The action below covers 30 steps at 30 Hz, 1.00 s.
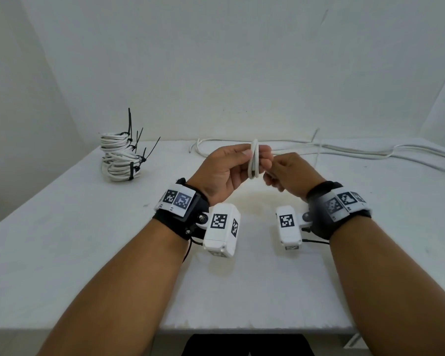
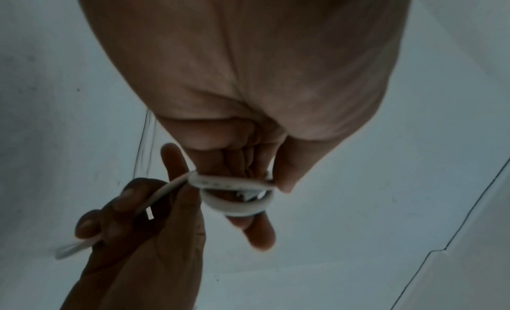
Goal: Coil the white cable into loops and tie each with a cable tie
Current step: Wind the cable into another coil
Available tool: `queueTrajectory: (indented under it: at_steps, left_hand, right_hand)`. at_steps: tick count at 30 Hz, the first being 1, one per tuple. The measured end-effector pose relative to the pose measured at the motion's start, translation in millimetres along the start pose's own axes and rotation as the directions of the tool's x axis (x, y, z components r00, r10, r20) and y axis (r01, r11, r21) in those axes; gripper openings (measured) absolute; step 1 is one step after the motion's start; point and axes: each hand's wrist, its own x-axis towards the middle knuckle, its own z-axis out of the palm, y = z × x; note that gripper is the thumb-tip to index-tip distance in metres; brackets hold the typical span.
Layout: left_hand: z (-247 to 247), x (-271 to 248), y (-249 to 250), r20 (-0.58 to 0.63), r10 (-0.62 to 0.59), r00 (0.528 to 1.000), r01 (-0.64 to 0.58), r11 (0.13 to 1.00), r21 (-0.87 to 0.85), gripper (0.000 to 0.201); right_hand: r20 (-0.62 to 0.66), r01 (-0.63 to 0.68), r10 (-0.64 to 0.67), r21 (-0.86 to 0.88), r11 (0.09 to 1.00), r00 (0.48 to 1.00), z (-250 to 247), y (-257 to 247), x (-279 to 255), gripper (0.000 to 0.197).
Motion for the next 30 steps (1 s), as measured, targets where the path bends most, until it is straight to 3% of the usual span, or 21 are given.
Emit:
queueTrajectory:
  at_steps: [3, 6, 9, 11, 12, 16, 19, 24, 27, 30]
  left_hand:
    - [-4.3, 6.4, -4.4, -0.115, 0.085, 0.99, -0.081, 0.996, 0.037, 0.028]
    - [-10.4, 11.8, -12.5, -0.221, 0.175, 0.959, -0.101, 0.946, 0.307, 0.024]
    - [-14.7, 9.8, -15.4, -0.174, 0.209, 0.962, -0.013, 0.674, 0.738, 0.022]
    - [-17.0, 7.9, -11.1, -0.126, 0.136, 0.983, 0.043, 0.492, 0.87, 0.02]
    - [-17.2, 7.3, -8.2, -0.13, 0.086, 0.988, 0.079, 0.444, 0.892, 0.02]
    - [-11.0, 3.4, -0.1, -0.155, -0.114, 0.981, 0.188, 0.394, 0.9, 0.029]
    - [-8.2, 2.6, -1.8, -0.07, -0.195, 0.978, 0.154, 0.46, 0.874, 0.039]
    - [-5.7, 0.5, -1.6, -0.054, -0.095, 0.994, 0.107, 0.77, 0.629, 0.041]
    - [-4.2, 0.0, -1.3, -0.049, -0.098, 0.994, 0.109, 0.928, 0.357, 0.045]
    - [-5.8, 1.3, 1.7, -0.017, -0.061, 0.998, 0.062, 0.996, 0.067, 0.046]
  right_hand:
    - [0.18, -0.048, 0.076, -0.158, 0.986, 0.981, 7.6, -12.8, -1.7, 0.04]
    - [0.301, -0.011, 0.125, -0.355, 0.935, 0.945, 16.9, -19.3, -3.8, 0.036]
    - [0.364, 0.081, 0.107, -0.466, 0.881, 0.925, 15.3, -27.2, -9.6, 0.028]
    - [0.325, 0.124, 0.037, -0.46, 0.879, 0.945, 6.5, -29.6, -11.6, 0.018]
    - [0.287, 0.123, 0.003, -0.422, 0.898, 0.958, 2.4, -29.5, -12.0, 0.012]
    - [0.113, 0.16, -0.138, -0.222, 0.962, 0.984, -4.2, -25.7, -11.9, 0.008]
    - [-0.001, 0.202, -0.203, -0.132, 0.971, 0.979, -10.1, -24.2, -11.4, 0.016]
    - [-0.147, 0.275, -0.261, 0.086, 0.957, 0.954, -14.5, -13.3, -6.7, 0.008]
    - [-0.173, 0.288, -0.26, 0.159, 0.944, 0.95, -12.4, -8.0, -3.4, 0.016]
    - [-0.142, 0.214, -0.199, 0.104, 0.971, 0.97, -10.7, -4.3, -3.0, 0.041]
